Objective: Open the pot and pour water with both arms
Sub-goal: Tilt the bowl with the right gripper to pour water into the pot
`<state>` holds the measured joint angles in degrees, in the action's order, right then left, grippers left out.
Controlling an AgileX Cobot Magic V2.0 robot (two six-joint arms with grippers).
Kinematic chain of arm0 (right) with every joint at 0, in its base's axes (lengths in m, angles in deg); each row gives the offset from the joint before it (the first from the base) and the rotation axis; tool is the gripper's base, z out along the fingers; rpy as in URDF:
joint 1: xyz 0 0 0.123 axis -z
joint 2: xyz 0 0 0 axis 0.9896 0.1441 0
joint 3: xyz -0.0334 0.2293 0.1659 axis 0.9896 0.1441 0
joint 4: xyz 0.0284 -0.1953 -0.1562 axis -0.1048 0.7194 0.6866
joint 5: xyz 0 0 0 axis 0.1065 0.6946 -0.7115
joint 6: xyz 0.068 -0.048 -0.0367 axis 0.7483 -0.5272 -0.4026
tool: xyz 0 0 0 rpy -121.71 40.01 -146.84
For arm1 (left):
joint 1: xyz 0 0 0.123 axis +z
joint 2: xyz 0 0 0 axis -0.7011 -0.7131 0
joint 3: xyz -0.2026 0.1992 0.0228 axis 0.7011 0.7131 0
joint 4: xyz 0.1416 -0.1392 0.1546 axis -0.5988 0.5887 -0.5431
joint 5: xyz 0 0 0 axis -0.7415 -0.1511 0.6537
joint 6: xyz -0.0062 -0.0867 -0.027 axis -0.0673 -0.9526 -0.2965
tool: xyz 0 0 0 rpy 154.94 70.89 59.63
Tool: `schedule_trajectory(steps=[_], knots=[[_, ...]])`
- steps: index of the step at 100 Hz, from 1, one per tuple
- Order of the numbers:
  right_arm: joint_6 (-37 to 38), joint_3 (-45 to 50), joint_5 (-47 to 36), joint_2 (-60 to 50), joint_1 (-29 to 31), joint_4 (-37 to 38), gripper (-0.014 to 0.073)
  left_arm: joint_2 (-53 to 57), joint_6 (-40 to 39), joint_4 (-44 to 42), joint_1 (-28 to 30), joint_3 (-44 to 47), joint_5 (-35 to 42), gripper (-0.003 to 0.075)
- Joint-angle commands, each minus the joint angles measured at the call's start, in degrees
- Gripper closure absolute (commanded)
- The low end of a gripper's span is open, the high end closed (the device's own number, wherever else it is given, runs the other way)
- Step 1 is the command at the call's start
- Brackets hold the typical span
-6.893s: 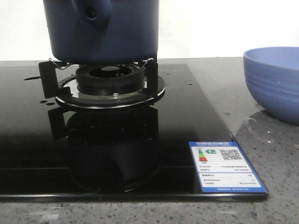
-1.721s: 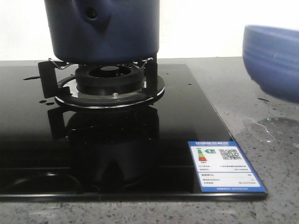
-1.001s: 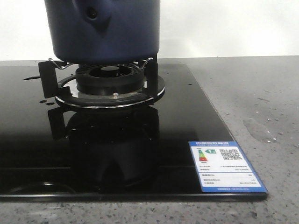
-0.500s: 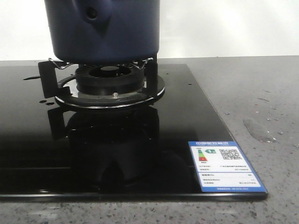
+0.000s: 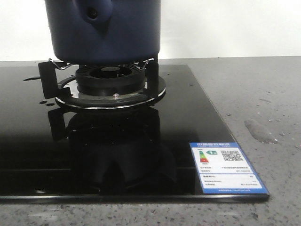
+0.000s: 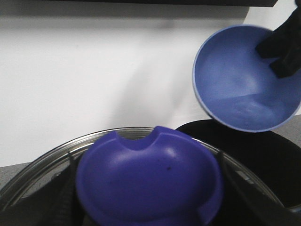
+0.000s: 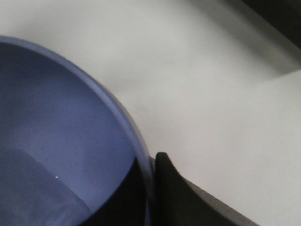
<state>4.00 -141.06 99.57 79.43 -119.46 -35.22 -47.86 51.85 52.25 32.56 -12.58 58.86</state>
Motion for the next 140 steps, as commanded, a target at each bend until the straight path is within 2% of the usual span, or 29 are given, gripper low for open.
schedule_trajectory(steps=[1, 34, 59, 77, 102, 123, 140], knots=[[0.57, -2.11, -4.83, -2.19, -0.84, 6.42, 0.0650, 0.75, 0.04, 3.14, -0.47, -2.60, -1.03, 0.0458], [0.57, -2.11, -3.74, -1.15, -3.18, 13.62, 0.0650, 0.75, 0.04, 3.14, -0.47, -2.60, -0.20, 0.0458], [2.19, -2.11, -3.41, -0.94, -6.80, 25.04, 0.0650, 0.75, 0.04, 3.14, -0.47, -2.60, 0.71, 0.0458], [5.17, -2.11, -3.52, -0.22, -9.69, 37.51, 0.0650, 0.75, 0.04, 3.14, -0.47, -2.60, 0.79, 0.0458], [5.31, -2.11, -4.53, 0.28, -12.50, 47.21, 0.0651, 0.75, 0.04, 3.14, -0.47, -2.60, 0.79, 0.0458], [5.31, -2.11, -4.66, 0.28, -13.71, 52.83, 0.0651, 0.75, 0.04, 3.14, -0.60, -2.60, 0.79, 0.0458], [5.31, -2.11, -4.57, 0.28, -14.33, 54.24, 0.0651, 0.75, 0.17, 2.62, -1.89, -2.60, 0.95, 0.0458]])
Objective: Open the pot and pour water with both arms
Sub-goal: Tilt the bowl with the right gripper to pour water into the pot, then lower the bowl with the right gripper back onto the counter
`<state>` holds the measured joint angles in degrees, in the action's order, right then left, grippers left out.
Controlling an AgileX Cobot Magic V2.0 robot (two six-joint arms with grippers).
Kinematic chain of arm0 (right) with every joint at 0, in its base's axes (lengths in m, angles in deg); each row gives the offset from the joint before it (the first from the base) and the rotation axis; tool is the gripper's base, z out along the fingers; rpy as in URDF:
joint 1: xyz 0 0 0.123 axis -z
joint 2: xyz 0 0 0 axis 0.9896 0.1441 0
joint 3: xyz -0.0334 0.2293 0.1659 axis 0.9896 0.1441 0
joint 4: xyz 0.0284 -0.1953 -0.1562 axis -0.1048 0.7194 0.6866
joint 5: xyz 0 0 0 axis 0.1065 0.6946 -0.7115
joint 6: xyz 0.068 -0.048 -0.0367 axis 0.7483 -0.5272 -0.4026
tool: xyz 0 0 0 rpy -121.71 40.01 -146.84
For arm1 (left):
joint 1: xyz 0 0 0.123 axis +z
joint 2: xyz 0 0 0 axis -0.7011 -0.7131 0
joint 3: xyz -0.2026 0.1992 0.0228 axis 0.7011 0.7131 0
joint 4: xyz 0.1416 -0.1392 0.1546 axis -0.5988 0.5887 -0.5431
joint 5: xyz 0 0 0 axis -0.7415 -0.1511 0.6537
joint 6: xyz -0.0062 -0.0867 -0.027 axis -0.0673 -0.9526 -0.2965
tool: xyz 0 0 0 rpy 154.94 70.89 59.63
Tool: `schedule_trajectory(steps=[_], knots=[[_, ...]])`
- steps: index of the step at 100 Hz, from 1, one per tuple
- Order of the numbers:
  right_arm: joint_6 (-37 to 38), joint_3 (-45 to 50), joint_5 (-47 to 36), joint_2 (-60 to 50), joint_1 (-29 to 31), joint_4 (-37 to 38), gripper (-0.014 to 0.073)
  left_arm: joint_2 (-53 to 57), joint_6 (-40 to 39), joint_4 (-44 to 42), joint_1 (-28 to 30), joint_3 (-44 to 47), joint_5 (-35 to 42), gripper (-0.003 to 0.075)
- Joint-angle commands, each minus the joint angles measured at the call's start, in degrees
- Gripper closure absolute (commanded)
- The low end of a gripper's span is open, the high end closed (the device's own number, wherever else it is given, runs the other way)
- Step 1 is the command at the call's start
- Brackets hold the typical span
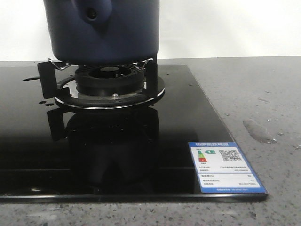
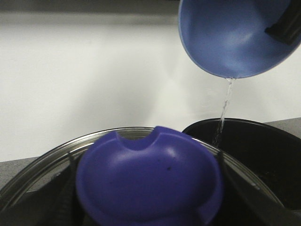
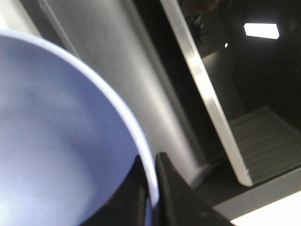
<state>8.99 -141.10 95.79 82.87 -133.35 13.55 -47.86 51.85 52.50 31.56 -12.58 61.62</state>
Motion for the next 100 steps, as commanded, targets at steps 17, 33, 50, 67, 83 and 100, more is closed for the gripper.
schedule_trajectory(steps=[17, 33, 50, 67, 83, 100], knots=[[0.45, -2.07, 1.77, -3.16, -0.52, 1.06, 0.0657, 0.75, 0.17, 2.37, -1.23, -2.60, -1.73, 0.0458], [2.95, -2.16, 9.99, -3.16, 0.38, -13.86, 0.0657, 0.75, 0.21, 2.37, -1.23, -2.60, -1.68, 0.0458], [3.65, -5.89, 12.72, -3.27, 3.49, -28.26, 0.0657, 0.75, 3.65, 2.37, -2.60, -2.60, -2.00, 0.0458], [3.65, -15.90, 16.11, -4.07, 9.28, -46.12, 0.0657, -0.10, 5.60, 2.48, -4.27, -4.20, -2.77, 0.0458], [-1.09, -21.75, 22.54, -5.83, 17.78, -62.53, 0.0657, -2.93, 5.60, 2.91, -5.00, -9.04, -6.78, 0.0458], [-1.36, -20.19, 22.54, -9.12, 27.76, -82.43, 0.0657, -9.38, 5.74, 2.91, -8.88, -15.30, -7.99, 0.0458]])
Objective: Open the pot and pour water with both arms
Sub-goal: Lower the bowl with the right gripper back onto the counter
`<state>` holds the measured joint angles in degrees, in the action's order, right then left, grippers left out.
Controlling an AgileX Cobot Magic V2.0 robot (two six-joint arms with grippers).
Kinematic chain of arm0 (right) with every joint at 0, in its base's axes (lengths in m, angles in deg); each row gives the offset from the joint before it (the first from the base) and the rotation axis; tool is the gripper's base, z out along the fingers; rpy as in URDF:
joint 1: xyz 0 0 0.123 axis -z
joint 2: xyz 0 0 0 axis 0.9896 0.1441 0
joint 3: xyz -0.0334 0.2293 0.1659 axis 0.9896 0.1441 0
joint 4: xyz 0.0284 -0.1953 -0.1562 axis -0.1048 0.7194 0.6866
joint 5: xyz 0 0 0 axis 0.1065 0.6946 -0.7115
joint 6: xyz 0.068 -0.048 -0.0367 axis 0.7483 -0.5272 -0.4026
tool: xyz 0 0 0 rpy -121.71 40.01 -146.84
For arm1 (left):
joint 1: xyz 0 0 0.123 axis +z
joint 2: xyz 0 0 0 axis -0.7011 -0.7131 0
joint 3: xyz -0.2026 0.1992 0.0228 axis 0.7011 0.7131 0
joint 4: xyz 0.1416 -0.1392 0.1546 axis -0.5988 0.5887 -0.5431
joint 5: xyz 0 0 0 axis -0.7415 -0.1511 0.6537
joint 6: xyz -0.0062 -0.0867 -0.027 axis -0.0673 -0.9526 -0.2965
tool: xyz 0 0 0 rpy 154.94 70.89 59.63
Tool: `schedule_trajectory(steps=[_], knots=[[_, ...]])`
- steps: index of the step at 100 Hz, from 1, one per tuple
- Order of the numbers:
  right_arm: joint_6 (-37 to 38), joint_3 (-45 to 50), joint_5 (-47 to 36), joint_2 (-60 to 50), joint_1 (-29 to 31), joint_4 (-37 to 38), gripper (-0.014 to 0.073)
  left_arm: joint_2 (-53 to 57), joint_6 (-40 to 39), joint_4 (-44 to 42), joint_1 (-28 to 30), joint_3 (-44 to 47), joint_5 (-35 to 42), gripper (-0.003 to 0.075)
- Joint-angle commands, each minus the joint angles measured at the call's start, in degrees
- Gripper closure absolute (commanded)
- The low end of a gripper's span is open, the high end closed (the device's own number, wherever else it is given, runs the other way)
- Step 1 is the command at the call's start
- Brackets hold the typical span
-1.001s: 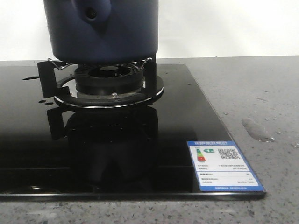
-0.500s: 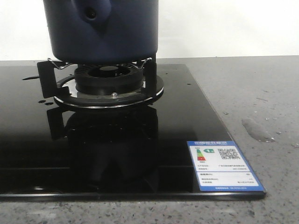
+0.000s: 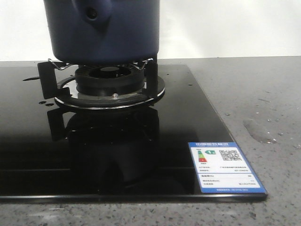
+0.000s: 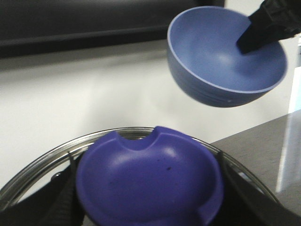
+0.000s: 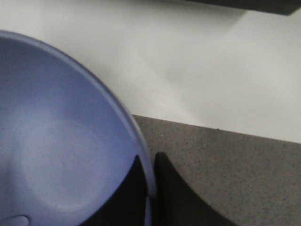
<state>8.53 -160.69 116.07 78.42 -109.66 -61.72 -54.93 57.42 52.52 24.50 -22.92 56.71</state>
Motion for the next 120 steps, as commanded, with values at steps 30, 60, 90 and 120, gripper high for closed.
schedule_trajectory(steps=[30, 60, 90, 120], knots=[[-2.49, 25.02, 2.15, -21.73, 16.92, -10.91, 0.0657, -10.72, 0.18, 2.89, -2.81, -11.25, -7.05, 0.0458], [-7.08, 62.51, -6.81, -40.21, 30.59, -15.49, 0.0657, -19.79, 0.18, 2.89, -2.81, -16.53, -12.96, 0.0458], [-12.25, 83.25, -16.30, -43.34, 38.70, -23.11, 0.0657, -26.56, 0.90, 2.89, -2.69, -19.79, -16.74, 0.0458], [-12.36, 86.48, -18.39, -40.94, 38.81, -22.46, 0.0654, -30.18, 0.89, 2.89, 0.99, -19.83, -19.21, 0.0458]])
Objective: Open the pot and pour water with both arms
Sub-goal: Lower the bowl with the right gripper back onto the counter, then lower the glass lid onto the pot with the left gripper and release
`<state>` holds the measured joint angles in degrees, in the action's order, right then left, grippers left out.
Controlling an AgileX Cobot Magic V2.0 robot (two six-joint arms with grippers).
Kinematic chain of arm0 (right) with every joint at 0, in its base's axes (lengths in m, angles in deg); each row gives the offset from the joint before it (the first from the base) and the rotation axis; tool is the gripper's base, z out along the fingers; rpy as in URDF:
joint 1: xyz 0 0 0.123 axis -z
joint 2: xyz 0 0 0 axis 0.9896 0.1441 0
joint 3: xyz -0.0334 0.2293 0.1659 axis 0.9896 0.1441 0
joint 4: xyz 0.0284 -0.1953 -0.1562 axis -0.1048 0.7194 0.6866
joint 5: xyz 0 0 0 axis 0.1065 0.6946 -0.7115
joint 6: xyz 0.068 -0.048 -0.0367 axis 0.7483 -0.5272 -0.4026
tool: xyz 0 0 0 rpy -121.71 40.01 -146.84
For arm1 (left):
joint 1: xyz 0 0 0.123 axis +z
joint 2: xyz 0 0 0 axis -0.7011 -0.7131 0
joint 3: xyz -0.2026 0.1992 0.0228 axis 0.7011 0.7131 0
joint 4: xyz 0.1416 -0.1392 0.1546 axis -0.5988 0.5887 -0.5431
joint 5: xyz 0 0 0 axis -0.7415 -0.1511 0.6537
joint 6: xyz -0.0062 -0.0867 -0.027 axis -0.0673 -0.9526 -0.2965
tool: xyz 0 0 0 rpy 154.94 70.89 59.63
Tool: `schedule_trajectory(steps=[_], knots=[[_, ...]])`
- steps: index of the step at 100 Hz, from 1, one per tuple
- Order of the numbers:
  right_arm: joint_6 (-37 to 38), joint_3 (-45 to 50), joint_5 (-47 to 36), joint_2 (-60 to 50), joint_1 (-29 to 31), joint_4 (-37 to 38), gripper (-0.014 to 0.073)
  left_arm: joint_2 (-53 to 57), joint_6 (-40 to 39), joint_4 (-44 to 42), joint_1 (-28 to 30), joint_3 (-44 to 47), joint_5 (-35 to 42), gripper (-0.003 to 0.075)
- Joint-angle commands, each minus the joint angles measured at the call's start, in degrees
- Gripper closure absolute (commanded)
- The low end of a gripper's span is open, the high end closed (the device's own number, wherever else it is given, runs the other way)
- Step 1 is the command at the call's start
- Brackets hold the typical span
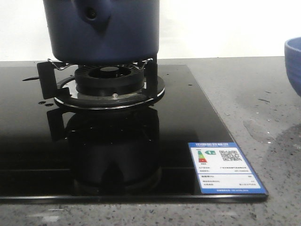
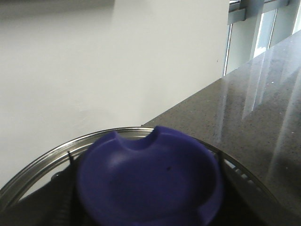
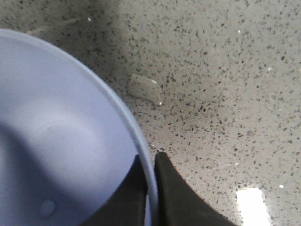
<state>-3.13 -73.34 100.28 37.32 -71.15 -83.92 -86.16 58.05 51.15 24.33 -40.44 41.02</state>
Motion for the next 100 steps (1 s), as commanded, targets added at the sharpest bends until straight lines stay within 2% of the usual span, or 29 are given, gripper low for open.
schedule_trajectory(steps=[1, 13, 18, 25, 39, 51, 83, 100], knots=[[-0.70, -0.74, -2.72, 0.48, 0.30, -0.26, 0.0654, 1.05, 0.26, 4.26, 1.27, -2.31, -3.64, 0.0458], [-0.70, -0.48, -2.73, 1.81, 0.30, -0.26, 0.0650, -0.30, 0.26, 4.26, 2.01, -2.31, -6.19, 0.0458], [-0.70, -0.48, -2.83, 1.81, 0.30, -0.26, 0.0621, -0.39, 0.26, 4.26, 2.01, -2.31, -6.29, 0.0458], [-0.70, -0.48, -3.18, 1.81, 0.30, -0.26, 0.0538, -0.39, 0.26, 4.26, 2.01, -2.31, -6.18, 0.0458], [-0.70, -1.91, -2.69, 1.56, 0.30, -0.26, 0.0312, -0.39, 0.14, 4.18, 2.01, -2.18, -5.95, 0.0458], [-0.70, -5.26, -2.57, -0.24, 0.30, -0.21, 0.0197, -0.39, -2.49, 2.76, 2.01, -1.98, -8.07, 0.0458], [-0.59, -21.88, 0.62, -5.90, 0.30, -0.21, 0.0186, -0.39, -6.68, -1.47, 2.01, -0.41, -10.88, 0.0458], [-0.59, -28.66, 3.29, -6.30, 0.08, -0.46, 0.0186, -0.39, -6.68, -2.86, 2.24, -0.41, -8.73, 0.0458]])
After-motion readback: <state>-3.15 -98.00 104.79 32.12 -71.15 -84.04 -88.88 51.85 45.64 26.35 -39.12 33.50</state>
